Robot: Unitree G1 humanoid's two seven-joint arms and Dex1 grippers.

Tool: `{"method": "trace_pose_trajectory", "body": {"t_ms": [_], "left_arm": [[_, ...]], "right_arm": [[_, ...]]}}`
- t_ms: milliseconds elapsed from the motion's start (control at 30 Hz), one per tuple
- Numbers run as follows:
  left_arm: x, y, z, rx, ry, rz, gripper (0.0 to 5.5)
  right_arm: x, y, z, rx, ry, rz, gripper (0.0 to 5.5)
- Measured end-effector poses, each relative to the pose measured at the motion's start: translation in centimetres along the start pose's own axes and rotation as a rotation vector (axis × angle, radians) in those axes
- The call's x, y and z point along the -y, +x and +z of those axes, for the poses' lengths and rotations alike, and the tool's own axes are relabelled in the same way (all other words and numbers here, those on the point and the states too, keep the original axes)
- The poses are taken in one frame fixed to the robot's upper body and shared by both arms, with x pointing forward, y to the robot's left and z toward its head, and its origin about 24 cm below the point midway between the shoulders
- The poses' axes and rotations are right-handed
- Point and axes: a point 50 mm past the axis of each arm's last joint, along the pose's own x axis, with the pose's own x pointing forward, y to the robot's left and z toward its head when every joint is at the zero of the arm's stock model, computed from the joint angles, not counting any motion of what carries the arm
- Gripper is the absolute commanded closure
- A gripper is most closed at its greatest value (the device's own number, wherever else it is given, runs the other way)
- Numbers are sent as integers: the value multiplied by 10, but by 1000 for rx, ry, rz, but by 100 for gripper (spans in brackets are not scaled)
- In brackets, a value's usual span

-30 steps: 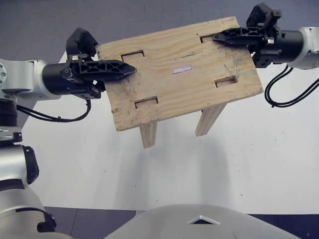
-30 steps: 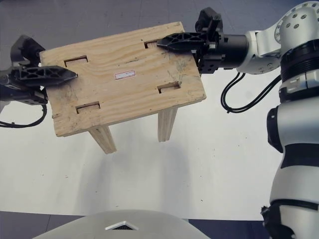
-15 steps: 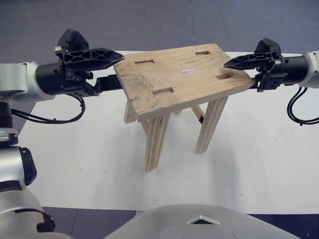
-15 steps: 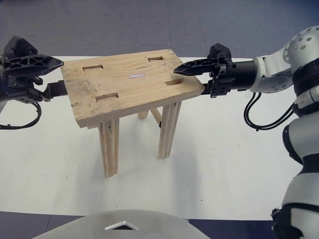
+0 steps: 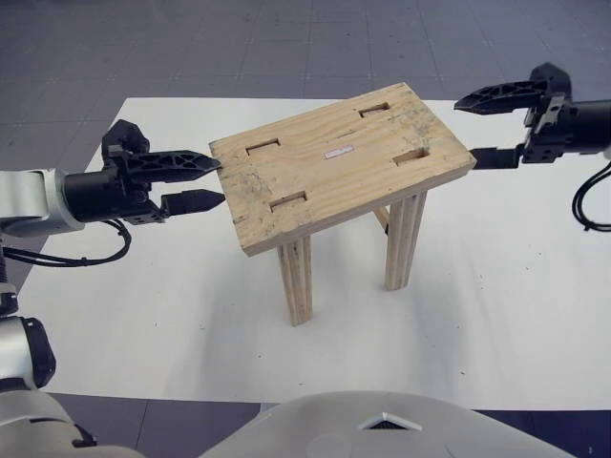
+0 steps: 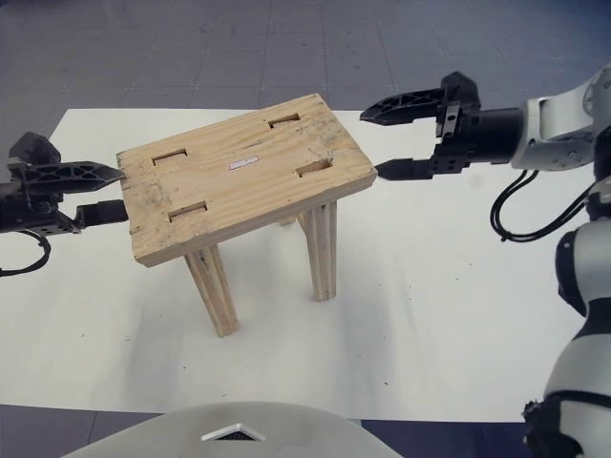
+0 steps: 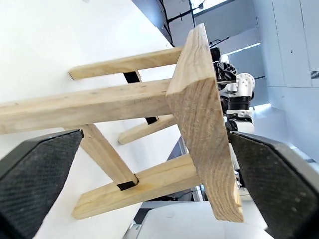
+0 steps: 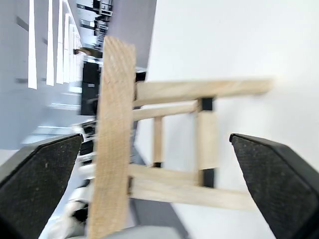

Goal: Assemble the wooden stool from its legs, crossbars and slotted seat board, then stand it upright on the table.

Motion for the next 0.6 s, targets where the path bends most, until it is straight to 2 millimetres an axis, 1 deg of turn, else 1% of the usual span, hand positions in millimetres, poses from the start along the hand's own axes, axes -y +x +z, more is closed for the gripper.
{"method": "trace_pose_trajectory", "body": {"t_ms": [33,100,200,233,267,300,333,367,433,467,500,533,567,600], "left_arm": [[2,-1,1,2,15,-1,0],[11,-3,4,18,60,-26,0],[20,-7,8,57,110,-55,0],[24,-6,10,72,146,-65,0],[29,-3,12,93,197,-70,0],[33,1,15,122,249,-68,0],[36,5,18,160,304,-56,0],[41,9,21,212,374,-31,0],[55,11,30,382,590,124,0],[63,9,34,491,683,206,0],[69,5,37,595,740,279,0],[74,0,39,704,768,351,0],[74,-5,42,794,761,424,0],[68,-9,45,880,732,510,0]], "right_arm": [[-3,-3,4,23,-64,-14,2],[-22,-12,17,104,-265,-13,2],[-55,-25,45,358,-688,-128,2],[-75,-30,53,491,-864,-201,2],[-93,-28,55,591,-983,-230,2],[-109,-20,52,626,-1056,-218,2],[-122,-7,44,645,-1126,-192,2],[-131,8,34,648,-1181,-160,2],[-136,34,11,651,-1209,-84,2],[-135,46,0,643,-1205,-60,2],[-133,55,-9,643,-1204,-47,2],[-135,61,-17,664,-1197,-23,2],[-140,63,-20,694,-1183,8,2],[-147,63,-22,736,-1152,50,2]]}}
